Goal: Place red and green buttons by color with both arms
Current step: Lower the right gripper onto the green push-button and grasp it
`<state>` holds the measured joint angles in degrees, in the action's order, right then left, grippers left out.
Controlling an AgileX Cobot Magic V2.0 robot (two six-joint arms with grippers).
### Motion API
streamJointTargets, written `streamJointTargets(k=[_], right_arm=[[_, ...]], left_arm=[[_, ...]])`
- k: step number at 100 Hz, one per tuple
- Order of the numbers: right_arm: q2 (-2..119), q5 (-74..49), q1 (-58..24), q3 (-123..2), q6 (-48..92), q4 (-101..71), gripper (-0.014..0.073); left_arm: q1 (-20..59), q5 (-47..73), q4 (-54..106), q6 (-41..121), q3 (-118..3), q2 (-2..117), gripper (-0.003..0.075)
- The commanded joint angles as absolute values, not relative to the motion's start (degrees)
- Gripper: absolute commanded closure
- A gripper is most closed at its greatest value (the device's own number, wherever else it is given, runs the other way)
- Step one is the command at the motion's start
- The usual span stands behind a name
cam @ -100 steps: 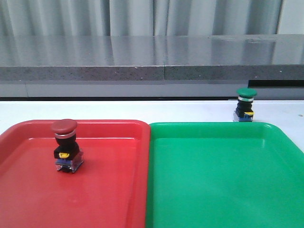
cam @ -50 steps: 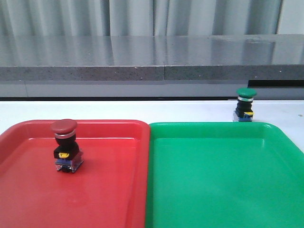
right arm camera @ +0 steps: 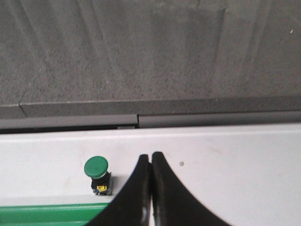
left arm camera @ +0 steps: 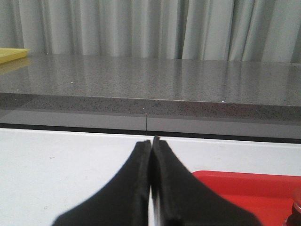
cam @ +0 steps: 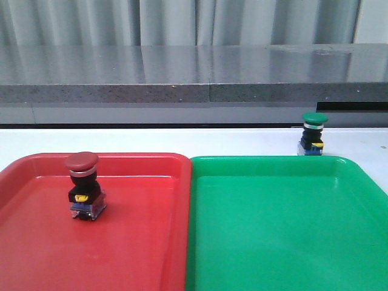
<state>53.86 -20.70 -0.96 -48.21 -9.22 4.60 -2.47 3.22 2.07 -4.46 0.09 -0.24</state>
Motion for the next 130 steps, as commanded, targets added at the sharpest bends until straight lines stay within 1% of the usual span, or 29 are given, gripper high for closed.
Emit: streamJointTargets(k=[1, 14, 21, 28, 33, 35, 40, 42, 44, 47, 52, 87, 130], right_arm=[[57.34, -21.12, -2.05, -53.94, -9.25, 3.62, 0.0657], [63.95, -26.35, -2.73, -58.79, -9.25, 2.23, 0.0643], [67.23, -28.42, -2.73, -60.71, -9.25, 2.15, 0.0587], [70.36, -30.30, -2.73, -62.30, -9.25, 1.92, 0.0480], [72.40, -31.10, -2.73, -63.23, -9.25, 1.11, 0.0365], [73.26, -31.41, -2.73, -63.62, -9.25, 0.81, 0.0334], [75.18, -32.00, -2.73, -64.50, -9.25, -0.68, 0.0213], [75.99, -32.27, -2.77, -64.88, -9.25, -1.06, 0.0186], [76.76, -32.56, -2.77, -65.45, -9.25, -1.89, 0.0138], [77.84, -32.85, -2.77, -65.93, -9.25, -2.52, 0.0101], [79.78, -33.48, -2.84, -67.18, -9.25, -3.17, 0.0064], [95.16, -41.97, -7.34, -81.18, -9.19, -3.19, 0.0062], [111.52, -53.51, -7.86, -98.20, -9.19, -5.11, 0.0062]], left_arm=[[-2.40, -1.44, 2.11, -4.95, 0.78, -2.10, 0.0741], [-2.40, -1.44, 2.11, -4.95, 0.78, -2.10, 0.0741], [-2.40, -1.44, 2.11, -4.95, 0.78, -2.10, 0.0741], [-2.40, -1.44, 2.11, -4.95, 0.78, -2.10, 0.0741], [-2.40, -1.44, 2.11, -4.95, 0.78, -2.10, 0.0741], [-2.40, -1.44, 2.11, -4.95, 0.78, -2.10, 0.0741], [-2.40, -1.44, 2.11, -4.95, 0.78, -2.10, 0.0741], [-2.40, -1.44, 2.11, -4.95, 0.78, -2.10, 0.0741], [-2.40, -1.44, 2.11, -4.95, 0.78, -2.10, 0.0741], [-2.40, -1.44, 2.11, -4.95, 0.78, -2.10, 0.0741], [-2.40, -1.44, 2.11, -4.95, 0.78, -2.10, 0.0741], [-2.40, -1.44, 2.11, -4.95, 0.78, -2.10, 0.0741], [-2.40, -1.44, 2.11, -4.95, 0.78, -2.10, 0.0741]])
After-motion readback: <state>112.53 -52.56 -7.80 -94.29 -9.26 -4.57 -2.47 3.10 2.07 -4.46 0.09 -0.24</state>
